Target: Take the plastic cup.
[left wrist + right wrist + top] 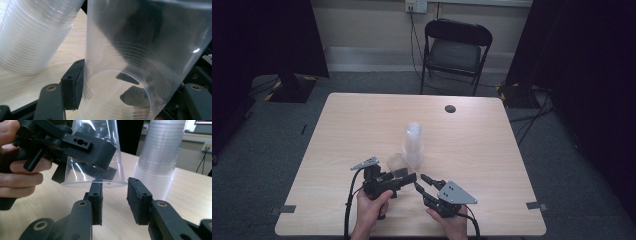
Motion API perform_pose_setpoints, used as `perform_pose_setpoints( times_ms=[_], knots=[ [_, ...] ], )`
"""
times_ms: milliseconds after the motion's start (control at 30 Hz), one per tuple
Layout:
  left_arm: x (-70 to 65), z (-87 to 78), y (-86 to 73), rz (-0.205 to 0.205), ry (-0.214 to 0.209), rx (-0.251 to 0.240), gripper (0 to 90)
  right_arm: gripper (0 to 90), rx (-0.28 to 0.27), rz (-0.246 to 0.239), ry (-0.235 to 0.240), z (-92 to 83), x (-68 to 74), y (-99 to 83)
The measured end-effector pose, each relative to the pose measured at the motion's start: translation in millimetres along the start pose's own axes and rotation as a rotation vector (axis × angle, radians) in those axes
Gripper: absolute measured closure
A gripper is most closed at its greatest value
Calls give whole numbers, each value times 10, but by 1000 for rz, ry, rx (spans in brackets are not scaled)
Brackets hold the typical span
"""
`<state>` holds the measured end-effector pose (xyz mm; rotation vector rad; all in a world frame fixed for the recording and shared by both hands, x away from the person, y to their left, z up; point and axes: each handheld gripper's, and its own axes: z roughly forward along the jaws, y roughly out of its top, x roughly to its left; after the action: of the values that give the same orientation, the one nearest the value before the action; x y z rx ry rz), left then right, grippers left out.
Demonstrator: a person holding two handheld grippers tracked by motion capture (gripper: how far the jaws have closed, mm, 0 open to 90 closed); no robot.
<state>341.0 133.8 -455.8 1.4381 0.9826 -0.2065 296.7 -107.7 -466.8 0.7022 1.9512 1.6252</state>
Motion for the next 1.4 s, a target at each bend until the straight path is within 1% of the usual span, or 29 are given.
perform_pose_setpoints(
  times_ms=[33,67,233,333,367,433,467,500,567,600,700,733,833,867,967,1033,1067,1133,1267,1400],
  knots=[
    [-3,3,4,-5,-4,-1,349,653,-5,12,1,1,-2,1],
    [-4,6,9,-15,-11,1,349,653,-13,13,-2,3,-7,4],
    [-24,21,20,-35,-41,2,349,650,-44,-12,-21,10,-5,19],
    [-43,31,20,-44,-52,5,346,640,-57,-11,-20,24,-9,25],
    [-53,36,19,-46,-49,2,344,638,-69,-22,-21,36,-10,25],
    [-73,43,16,-50,-41,2,344,635,-71,-26,-21,41,-9,25],
    [-75,43,15,-49,-44,3,344,640,-76,-43,-35,39,5,32],
    [-84,47,13,-55,-52,-4,344,640,-76,-43,-35,39,5,32],
    [-100,46,17,-60,-57,1,345,642,-92,-53,-39,31,13,38],
    [-106,51,17,-64,-66,10,345,646,-96,-54,-38,34,12,37],
    [-145,88,-4,-53,-75,21,342,648,-113,-65,-40,47,12,36],
    [-154,92,-6,-52,-77,26,340,652,-117,-74,-45,53,12,39],
    [-180,107,-8,-48,-85,32,340,657,-137,-82,-46,61,6,35],
    [-188,112,-11,-52,-87,37,340,657,-137,-82,-46,61,6,35],
    [-211,151,-31,-49,-112,49,339,660,-151,-85,-57,75,8,34],
    [-216,161,-36,-53,-116,44,333,694,-163,-103,-77,75,25,36],
    [-213,161,-34,-55,-119,47,331,708,-167,-97,-83,69,21,31],
    [-204,162,-33,-57,-117,46,327,722,-168,-89,-88,62,20,24],
    [-208,169,-40,-41,-105,49,305,769,-168,-97,-107,66,20,4],
    [-205,161,-33,-28,-98,37,290,807,-174,-99,-117,64,11,-10]
  ],
)
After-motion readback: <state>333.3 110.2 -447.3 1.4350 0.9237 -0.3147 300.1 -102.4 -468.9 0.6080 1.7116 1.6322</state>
